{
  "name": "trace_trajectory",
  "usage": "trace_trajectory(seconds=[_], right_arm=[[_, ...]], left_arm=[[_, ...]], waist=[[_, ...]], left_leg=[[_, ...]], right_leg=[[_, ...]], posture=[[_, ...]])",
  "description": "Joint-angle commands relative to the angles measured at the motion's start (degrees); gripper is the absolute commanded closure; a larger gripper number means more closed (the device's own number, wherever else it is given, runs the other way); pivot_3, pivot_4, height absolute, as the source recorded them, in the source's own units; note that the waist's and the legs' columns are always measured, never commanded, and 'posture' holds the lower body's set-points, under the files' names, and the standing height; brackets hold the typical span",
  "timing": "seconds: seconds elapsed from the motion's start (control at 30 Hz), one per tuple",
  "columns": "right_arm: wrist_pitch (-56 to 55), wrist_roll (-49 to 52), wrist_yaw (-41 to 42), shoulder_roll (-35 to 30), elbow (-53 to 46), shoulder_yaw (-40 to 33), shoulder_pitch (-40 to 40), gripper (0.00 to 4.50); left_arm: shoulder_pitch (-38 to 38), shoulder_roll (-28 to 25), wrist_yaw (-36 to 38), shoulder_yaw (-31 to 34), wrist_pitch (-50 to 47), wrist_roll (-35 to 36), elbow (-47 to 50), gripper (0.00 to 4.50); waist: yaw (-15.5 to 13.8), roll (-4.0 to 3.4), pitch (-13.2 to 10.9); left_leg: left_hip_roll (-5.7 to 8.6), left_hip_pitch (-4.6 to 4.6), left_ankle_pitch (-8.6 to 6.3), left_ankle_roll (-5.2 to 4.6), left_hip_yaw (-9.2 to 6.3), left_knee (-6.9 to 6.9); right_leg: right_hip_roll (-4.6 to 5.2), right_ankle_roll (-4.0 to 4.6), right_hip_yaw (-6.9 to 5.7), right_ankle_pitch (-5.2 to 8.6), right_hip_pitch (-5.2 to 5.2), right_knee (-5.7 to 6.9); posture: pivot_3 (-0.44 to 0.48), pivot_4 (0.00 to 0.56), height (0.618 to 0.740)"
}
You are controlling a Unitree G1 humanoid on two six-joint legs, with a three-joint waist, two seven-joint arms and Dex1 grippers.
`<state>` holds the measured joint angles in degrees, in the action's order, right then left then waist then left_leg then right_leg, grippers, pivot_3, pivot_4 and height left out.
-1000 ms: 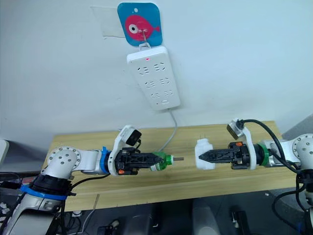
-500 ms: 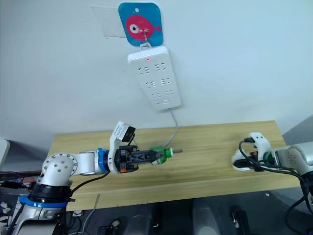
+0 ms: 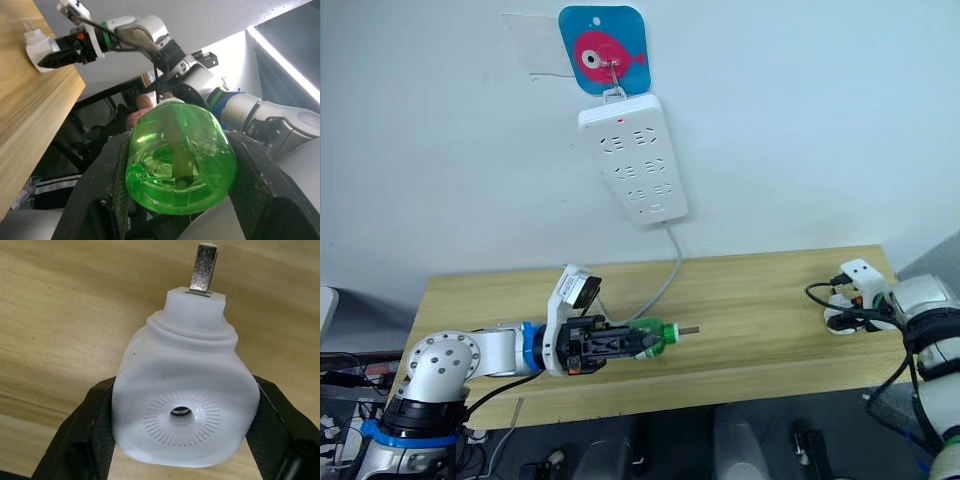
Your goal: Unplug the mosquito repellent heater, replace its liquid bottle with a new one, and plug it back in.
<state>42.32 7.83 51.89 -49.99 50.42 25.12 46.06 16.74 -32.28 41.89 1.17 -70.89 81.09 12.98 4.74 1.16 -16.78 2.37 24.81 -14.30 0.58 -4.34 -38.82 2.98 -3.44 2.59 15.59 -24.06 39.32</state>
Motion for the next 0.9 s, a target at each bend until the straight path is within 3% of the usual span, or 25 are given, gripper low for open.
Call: trace_trajectory(seconds=[0.03,0.13,0.27,0.47,0.7,0.8,0.9], right_arm=[[-2.67,-4.12,2.47,0.65,4.99,-0.91,1.51,1.44],[-3.47,-6.08,3.92,1.42,7.23,-1.91,2.37,1.44],[-3.83,-7.89,5.61,1.84,8.62,-3.28,3.23,0.15],[-1.34,-9.45,9.72,-0.63,5.43,-4.59,1.82,0.07],[6.12,-6.36,13.71,-11.34,-17.25,-11.18,-11.19,0.07],[20.34,2.73,15.08,-15.13,-36.12,-23.09,-21.45,0.07],[41.01,14.35,15.6,-10.18,-54.83,-39.58,-27.98,0.07]], left_arm=[[-1.15,-0.41,0.49,0.83,-0.11,0.97,2.98,2.24],[-1.77,-0.16,-0.14,1.0,-0.42,1.92,3.29,2.24],[-2.11,-0.17,0.1,0.99,-0.32,1.63,3.34,2.24],[-2.41,-0.05,0.56,0.91,-0.25,1.59,3.21,2.24],[-2.53,-0.24,3.56,-0.22,2.82,-3.05,5.23,2.24],[-3.3,-0.01,6.55,-3.15,11.77,-13.67,10.23,2.24],[-5.04,1.63,9.08,-8.03,27.57,-29.17,13.37,2.24]], waist=[[-0.04,0.01,0.0],[-0.09,0.01,-0.01],[-0.1,0.01,-0.01],[-0.06,-0.03,-0.03],[-0.31,-0.06,-0.02],[-0.34,-0.16,-0.02],[0.41,-0.22,0.02]], left_leg=[[0.01,0.0,0.0,0.0,0.01,0.0],[0.02,0.0,0.0,0.0,-0.01,0.0],[0.02,0.0,0.0,0.0,-0.02,0.0],[0.02,0.0,0.0,0.0,-0.01,0.0],[0.05,0.0,0.0,0.01,-0.05,0.01],[0.05,0.02,0.0,0.01,-0.05,0.06],[-0.04,-0.04,0.0,0.01,-0.03,0.08]], right_leg=[[0.02,0.0,0.0,0.0,0.0,0.0],[0.04,0.0,-0.01,0.0,0.02,-0.01],[0.04,0.0,-0.01,0.0,0.02,-0.01],[0.05,0.0,-0.01,0.0,0.01,0.0],[0.09,0.0,-0.04,0.0,0.02,-0.05],[0.09,0.0,-0.05,0.0,0.02,-0.09],[0.04,0.01,-0.03,-0.01,0.12,-0.18]], posture=[[-0.051,0.321,0.74],[-0.051,0.321,0.74],[-0.056,0.32,0.74],[-0.076,0.31,0.74],[-0.107,0.29,0.74],[-0.122,0.29,0.74],[-0.141,0.286,0.74]])
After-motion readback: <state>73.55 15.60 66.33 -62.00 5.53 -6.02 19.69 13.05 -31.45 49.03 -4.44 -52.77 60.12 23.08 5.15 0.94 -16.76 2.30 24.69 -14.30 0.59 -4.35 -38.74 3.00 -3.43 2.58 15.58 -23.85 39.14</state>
